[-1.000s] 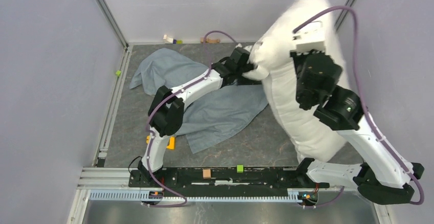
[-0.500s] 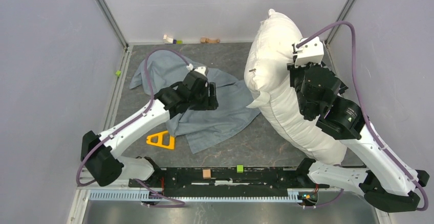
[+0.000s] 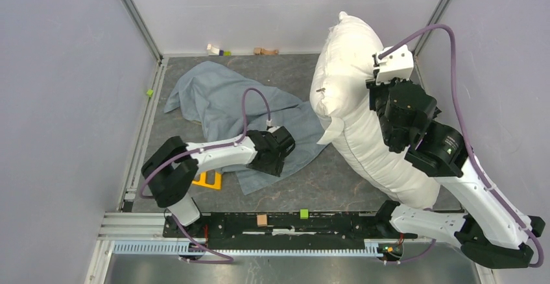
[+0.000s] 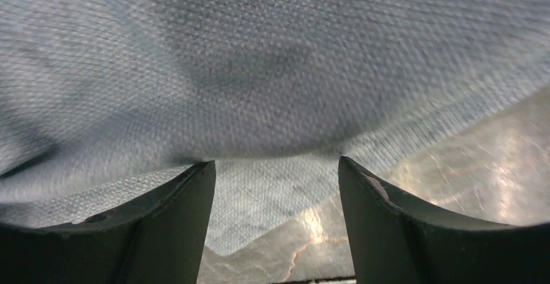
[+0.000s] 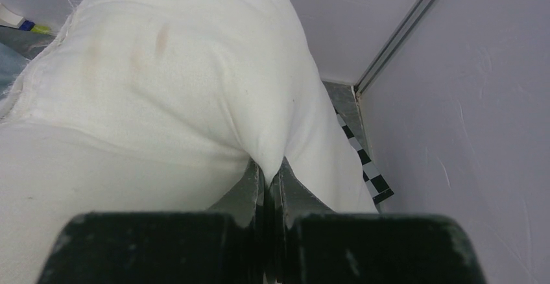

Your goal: Put the pillow into the pillowcase

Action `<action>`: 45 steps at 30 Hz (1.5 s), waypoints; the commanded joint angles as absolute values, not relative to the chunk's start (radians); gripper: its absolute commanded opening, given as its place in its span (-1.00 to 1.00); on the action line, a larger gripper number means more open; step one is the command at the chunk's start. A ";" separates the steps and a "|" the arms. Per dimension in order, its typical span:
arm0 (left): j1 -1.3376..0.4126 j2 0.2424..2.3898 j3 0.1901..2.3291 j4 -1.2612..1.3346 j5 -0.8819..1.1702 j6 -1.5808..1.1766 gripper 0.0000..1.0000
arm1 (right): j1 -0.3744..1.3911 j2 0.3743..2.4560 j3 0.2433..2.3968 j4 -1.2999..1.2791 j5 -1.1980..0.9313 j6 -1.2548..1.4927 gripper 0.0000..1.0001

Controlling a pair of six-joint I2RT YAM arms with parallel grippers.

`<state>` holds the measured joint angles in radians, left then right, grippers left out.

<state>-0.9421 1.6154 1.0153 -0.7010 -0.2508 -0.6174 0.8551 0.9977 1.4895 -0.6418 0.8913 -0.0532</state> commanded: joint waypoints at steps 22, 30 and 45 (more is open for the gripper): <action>-1.150 1.544 1.070 -0.563 0.146 -0.757 -0.85 | 0.852 1.033 1.514 -0.565 0.935 -0.067 -1.00; -1.075 1.417 1.108 -0.719 0.004 -0.751 0.31 | 0.852 1.024 1.412 -0.545 0.813 0.030 -1.00; -0.533 1.471 1.298 -0.683 -0.051 -0.629 0.45 | 0.853 1.125 1.186 -0.426 0.432 0.163 -0.99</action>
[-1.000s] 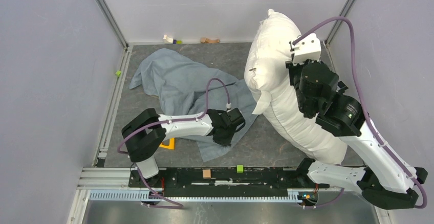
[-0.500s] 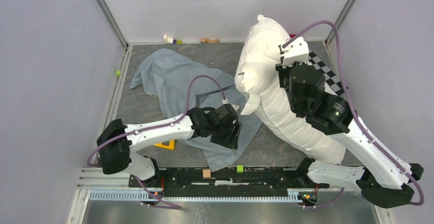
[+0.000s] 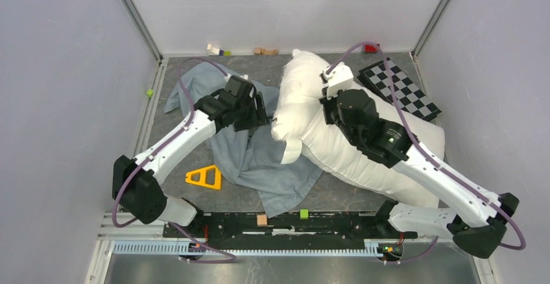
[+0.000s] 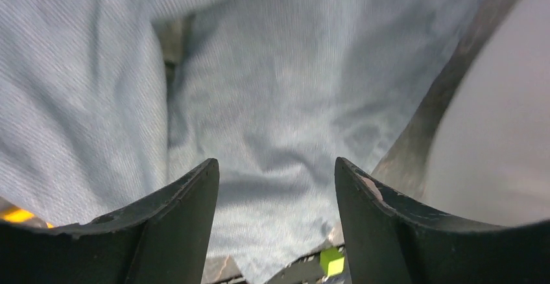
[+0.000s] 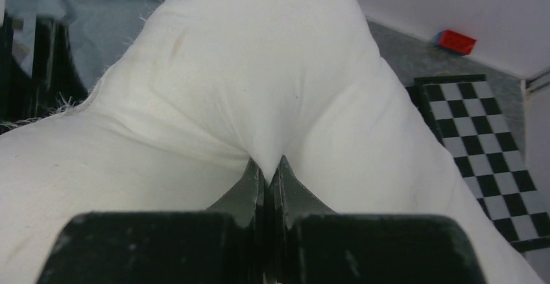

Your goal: Put the pillow into the pillowcase

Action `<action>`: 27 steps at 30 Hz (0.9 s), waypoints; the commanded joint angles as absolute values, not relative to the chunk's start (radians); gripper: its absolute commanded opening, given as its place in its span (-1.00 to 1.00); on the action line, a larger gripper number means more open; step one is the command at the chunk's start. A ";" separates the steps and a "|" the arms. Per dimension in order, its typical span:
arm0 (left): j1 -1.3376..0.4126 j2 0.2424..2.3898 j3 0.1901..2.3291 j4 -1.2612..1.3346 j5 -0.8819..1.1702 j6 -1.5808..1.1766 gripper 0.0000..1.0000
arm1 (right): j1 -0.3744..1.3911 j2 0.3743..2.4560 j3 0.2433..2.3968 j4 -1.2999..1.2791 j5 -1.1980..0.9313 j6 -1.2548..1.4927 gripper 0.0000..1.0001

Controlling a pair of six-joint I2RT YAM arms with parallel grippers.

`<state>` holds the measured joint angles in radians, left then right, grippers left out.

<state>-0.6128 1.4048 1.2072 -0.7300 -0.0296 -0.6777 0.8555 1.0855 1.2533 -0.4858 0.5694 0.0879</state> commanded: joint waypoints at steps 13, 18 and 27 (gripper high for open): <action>-0.413 1.602 1.379 -0.645 -0.069 -0.599 0.46 | 0.898 1.256 1.163 -0.382 0.336 0.178 -0.18; -0.399 1.628 1.421 -0.647 -0.078 -0.591 0.47 | 0.900 1.352 1.366 -0.444 0.383 0.078 0.71; -0.358 1.683 1.482 -0.661 -0.070 -0.603 0.49 | 0.881 1.610 1.528 -0.410 0.396 -0.110 0.96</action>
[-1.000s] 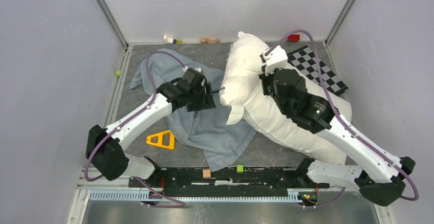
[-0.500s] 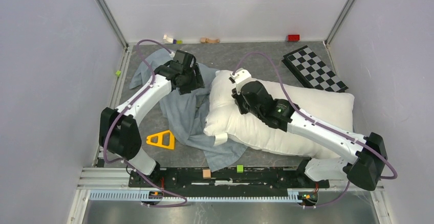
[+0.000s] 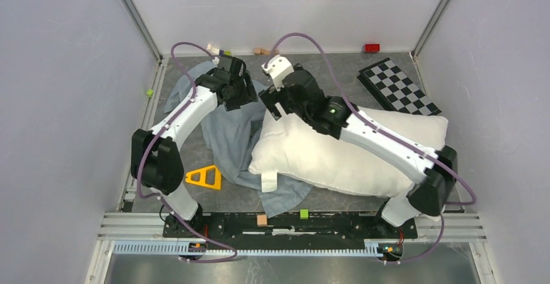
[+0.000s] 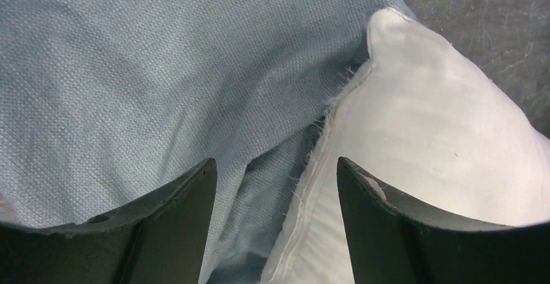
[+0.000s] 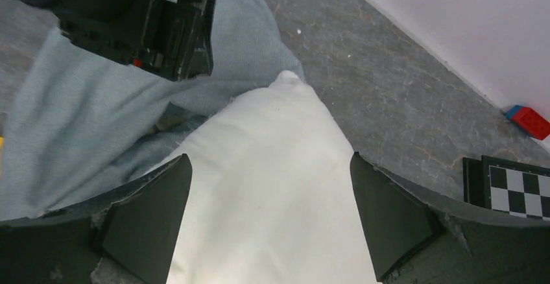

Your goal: Put the pillow into the pillowcase

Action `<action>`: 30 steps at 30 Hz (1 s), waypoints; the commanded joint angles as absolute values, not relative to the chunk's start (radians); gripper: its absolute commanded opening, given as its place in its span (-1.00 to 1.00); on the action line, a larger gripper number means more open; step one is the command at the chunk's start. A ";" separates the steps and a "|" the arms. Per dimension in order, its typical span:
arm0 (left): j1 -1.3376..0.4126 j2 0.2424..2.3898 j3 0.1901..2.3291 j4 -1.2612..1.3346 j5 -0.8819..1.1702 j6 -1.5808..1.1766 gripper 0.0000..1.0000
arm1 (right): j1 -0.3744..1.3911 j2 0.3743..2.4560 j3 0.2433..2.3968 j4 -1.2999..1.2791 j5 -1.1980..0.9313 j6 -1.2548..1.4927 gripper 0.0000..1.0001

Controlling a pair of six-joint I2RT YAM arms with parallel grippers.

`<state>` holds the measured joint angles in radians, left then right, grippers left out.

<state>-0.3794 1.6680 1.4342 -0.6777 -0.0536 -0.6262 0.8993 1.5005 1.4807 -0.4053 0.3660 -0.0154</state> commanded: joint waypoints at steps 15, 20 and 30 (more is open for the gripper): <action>-0.343 1.746 1.479 -0.645 -0.006 -0.550 0.64 | 0.808 1.644 1.146 -0.243 0.388 0.064 -1.00; -0.391 1.853 1.536 -0.665 -0.017 -0.525 0.63 | 0.809 1.484 1.053 -0.250 0.412 0.060 -1.00; -0.463 1.996 1.608 -0.692 -0.019 -0.500 0.43 | 0.795 1.249 1.097 -0.323 0.518 0.037 -1.00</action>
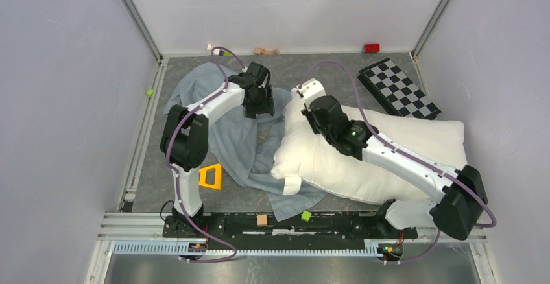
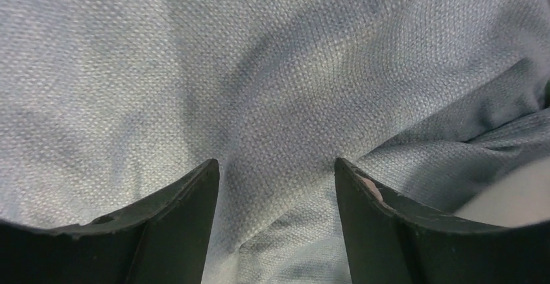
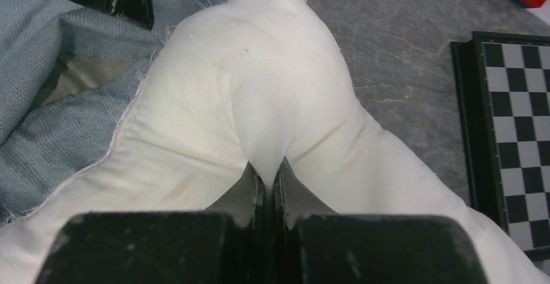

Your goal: Put the pillow into the pillowcase

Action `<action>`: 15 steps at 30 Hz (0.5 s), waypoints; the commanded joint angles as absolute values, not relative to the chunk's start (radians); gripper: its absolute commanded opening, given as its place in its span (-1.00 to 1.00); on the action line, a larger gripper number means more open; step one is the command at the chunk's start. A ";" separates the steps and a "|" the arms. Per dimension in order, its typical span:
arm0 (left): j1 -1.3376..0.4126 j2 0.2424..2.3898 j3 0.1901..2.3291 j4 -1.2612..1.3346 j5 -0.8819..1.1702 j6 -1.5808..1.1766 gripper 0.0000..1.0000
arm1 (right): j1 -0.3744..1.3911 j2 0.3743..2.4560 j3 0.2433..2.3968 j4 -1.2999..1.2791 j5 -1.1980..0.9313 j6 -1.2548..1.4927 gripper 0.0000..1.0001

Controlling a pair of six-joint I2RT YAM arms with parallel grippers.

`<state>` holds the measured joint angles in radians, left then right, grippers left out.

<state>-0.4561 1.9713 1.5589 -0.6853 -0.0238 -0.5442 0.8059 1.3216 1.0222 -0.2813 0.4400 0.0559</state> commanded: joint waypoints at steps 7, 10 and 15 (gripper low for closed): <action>-0.468 2.026 1.608 -0.692 0.019 -0.499 -0.07 | 0.796 1.273 1.402 -0.375 0.465 -0.033 -1.00; -0.468 2.028 1.603 -0.687 0.030 -0.508 -0.44 | 0.799 1.316 1.485 -0.355 0.412 -0.015 -1.00; -0.468 2.018 1.612 -0.684 0.024 -0.521 -0.95 | 0.802 1.358 1.379 -0.248 0.349 0.050 -1.00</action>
